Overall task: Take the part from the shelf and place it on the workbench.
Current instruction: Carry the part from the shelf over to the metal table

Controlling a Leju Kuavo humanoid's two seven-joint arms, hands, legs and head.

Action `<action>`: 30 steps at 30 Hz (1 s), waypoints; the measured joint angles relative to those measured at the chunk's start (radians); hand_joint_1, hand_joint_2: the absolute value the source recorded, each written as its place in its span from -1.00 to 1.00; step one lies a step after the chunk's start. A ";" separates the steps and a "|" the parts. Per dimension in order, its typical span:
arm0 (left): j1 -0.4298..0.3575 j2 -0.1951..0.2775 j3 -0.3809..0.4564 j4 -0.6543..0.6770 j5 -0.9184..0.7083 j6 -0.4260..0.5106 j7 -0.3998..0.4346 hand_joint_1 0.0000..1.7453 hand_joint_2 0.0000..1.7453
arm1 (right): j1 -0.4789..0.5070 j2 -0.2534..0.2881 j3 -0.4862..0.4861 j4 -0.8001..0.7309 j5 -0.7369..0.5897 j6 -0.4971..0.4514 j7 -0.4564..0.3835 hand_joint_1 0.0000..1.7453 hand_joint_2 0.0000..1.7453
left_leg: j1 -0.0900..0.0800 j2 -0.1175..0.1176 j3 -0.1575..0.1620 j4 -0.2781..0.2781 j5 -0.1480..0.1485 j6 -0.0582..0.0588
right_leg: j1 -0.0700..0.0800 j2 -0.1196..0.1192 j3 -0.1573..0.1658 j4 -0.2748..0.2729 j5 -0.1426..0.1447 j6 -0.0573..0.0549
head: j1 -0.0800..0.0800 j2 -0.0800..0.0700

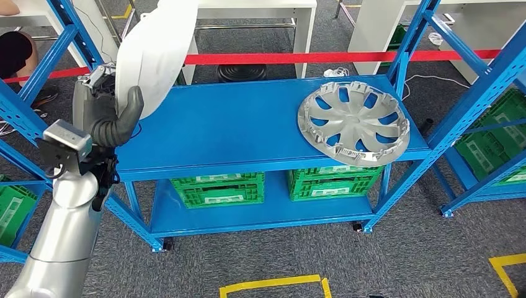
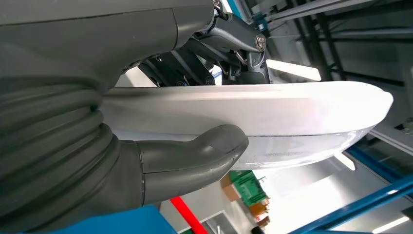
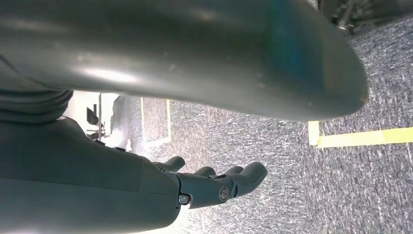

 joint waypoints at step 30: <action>0.051 -0.029 -0.020 -0.106 -0.012 -0.073 0.010 1.00 1.00 | 0.004 0.037 -0.051 0.000 -0.030 -0.018 0.012 -1.00 -1.00 | -0.001 0.007 0.058 0.017 -0.069 -0.009 | -0.002 0.001 -0.082 -0.018 0.076 -0.005 | -0.005 0.000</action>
